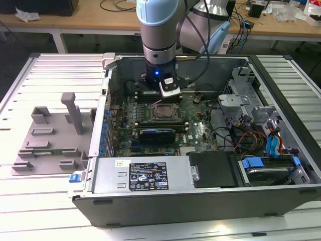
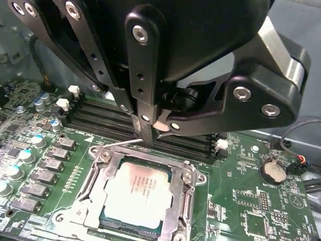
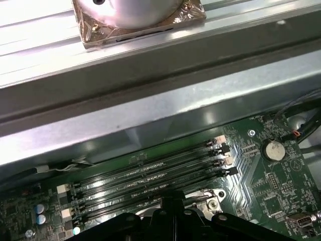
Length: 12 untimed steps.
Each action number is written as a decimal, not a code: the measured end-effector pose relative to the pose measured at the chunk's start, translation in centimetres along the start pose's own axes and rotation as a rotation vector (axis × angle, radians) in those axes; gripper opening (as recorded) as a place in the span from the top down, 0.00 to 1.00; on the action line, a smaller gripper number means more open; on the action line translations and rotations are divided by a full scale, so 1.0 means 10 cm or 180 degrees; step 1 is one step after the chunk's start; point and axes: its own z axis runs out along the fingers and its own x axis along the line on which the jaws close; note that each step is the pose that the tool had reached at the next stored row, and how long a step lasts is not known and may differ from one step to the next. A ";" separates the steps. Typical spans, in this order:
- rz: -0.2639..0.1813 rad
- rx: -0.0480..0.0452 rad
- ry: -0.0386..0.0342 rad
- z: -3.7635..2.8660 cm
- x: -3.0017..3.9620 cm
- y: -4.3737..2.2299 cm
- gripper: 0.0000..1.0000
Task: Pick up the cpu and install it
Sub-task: 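Install the first cpu locking lever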
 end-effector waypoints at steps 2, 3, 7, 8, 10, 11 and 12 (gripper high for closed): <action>0.0005 0.0000 -0.0001 0.004 -0.005 0.001 0.89; 0.0005 0.0000 -0.0001 0.005 -0.006 0.001 0.89; 0.0004 -0.0003 -0.0008 0.054 -0.004 -0.010 0.89; 0.0008 -0.0002 -0.0010 0.067 -0.003 -0.013 0.89; 0.0054 0.0005 -0.0022 0.074 -0.007 -0.013 0.89; 0.0092 0.0012 -0.0033 0.078 -0.012 -0.011 0.89; 0.0134 0.0023 -0.0046 0.083 -0.020 -0.004 0.89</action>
